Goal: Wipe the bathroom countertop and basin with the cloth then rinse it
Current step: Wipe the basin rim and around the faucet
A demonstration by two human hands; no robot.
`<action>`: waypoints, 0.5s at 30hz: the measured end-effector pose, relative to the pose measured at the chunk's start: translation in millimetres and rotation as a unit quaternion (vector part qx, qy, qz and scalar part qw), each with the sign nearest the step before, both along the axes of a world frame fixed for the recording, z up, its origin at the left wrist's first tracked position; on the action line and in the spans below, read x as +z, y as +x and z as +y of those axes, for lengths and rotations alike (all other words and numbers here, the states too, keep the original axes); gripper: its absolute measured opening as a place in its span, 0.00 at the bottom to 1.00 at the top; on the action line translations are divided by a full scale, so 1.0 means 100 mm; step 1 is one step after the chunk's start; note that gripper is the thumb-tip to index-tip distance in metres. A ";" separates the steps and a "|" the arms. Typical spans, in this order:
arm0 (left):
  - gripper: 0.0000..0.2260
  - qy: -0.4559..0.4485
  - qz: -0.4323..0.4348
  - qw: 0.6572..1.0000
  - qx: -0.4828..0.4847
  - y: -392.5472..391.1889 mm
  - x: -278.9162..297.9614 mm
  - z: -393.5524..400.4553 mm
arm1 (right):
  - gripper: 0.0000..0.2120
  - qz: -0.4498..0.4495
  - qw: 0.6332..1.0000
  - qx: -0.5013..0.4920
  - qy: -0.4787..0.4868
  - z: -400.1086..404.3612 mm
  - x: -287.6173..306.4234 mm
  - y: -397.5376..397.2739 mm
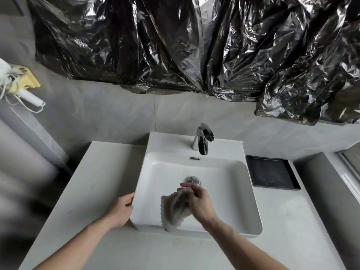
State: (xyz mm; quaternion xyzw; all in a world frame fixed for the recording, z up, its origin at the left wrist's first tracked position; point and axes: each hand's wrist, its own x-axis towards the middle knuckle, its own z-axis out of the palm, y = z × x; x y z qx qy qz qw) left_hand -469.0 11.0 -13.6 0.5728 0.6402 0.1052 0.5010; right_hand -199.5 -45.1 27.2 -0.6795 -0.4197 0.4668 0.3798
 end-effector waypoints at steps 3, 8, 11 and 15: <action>0.24 0.004 0.056 0.998 -0.024 -0.02 -0.08 0.08 | 0.21 -0.011 0.992 -0.075 0.101 0.39 0.56 0.41; 0.35 -0.004 0.104 0.994 -0.041 0.04 -0.26 0.21 | 0.14 -0.171 0.950 -0.113 0.236 1.16 1.31 0.85; 0.35 -0.013 0.093 0.995 -0.026 0.14 -0.20 0.19 | 0.14 -0.284 0.939 -0.028 0.192 1.53 1.38 0.93; 0.35 -0.017 0.099 0.995 -0.029 0.03 -0.37 0.24 | 0.18 -0.382 0.904 0.165 0.095 1.77 0.94 0.93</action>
